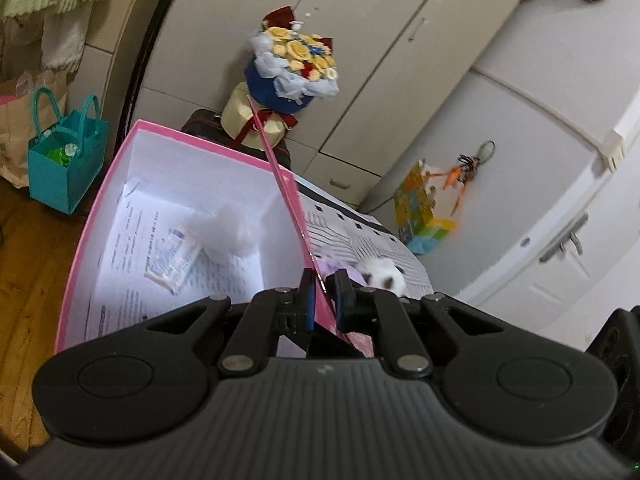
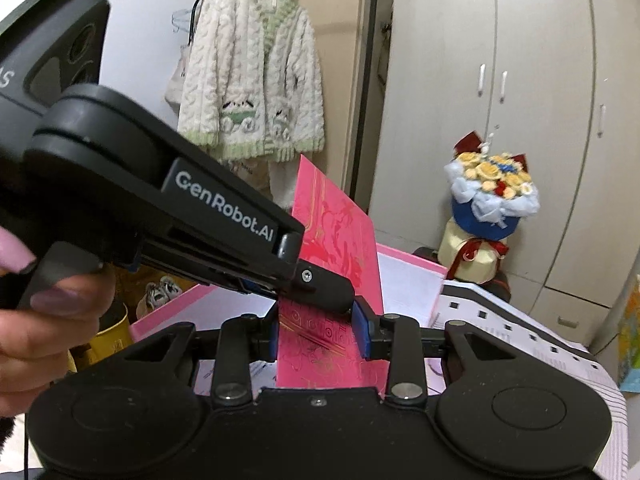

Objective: Organize soft objects
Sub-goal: 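Carry the red envelope into the pink box and open the left tool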

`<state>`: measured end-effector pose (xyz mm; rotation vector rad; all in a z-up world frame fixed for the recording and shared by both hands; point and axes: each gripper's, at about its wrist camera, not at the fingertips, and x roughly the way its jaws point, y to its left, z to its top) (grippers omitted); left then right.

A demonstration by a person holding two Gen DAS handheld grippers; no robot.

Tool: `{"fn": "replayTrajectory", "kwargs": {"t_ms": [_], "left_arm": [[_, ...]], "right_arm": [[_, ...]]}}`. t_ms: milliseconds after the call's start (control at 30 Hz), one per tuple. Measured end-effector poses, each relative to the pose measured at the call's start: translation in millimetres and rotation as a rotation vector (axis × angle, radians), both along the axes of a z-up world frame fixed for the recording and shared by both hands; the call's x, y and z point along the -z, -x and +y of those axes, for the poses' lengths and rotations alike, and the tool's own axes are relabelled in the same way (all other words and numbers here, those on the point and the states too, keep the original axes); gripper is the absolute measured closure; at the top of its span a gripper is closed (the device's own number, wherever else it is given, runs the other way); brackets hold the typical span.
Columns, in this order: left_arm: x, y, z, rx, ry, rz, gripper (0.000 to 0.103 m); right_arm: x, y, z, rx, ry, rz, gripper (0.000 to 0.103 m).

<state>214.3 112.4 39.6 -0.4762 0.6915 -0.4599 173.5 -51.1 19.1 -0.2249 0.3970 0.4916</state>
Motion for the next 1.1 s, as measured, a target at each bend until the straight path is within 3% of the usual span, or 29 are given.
{"fn": "replayTrajectory", "kwargs": {"t_ms": [233,467,633,733,800,933,1033,1100], "left_arm": [[29,-51,15,-0.033,0.066,0.087,0.095],[45,-73,25,-0.047,0.087,0.128,0.095],[53,-75,29,-0.064,0.08,0.14,0.093],[56,-78,30,-0.052,0.077,0.151,0.094],[58,-81,24,-0.023,0.028,0.149,0.094],[63,-75,19,-0.013,-0.001,0.165,0.092],[57,-64,18,-0.023,-0.036,0.138,0.087],[52,-57,19,-0.028,-0.069,0.112,0.066]], "right_arm": [[14,-47,18,-0.025,0.085,0.057,0.063],[22,-67,25,-0.039,0.118,0.084,0.063],[27,-69,35,-0.051,0.156,0.084,0.06],[31,-78,41,-0.047,0.179,0.124,0.061],[35,-82,43,-0.036,0.195,0.144,0.061],[38,-87,34,-0.04,0.153,0.226,0.061],[37,-78,31,-0.036,0.156,0.226,0.059],[36,-72,27,-0.037,0.148,0.23,0.056]]}}
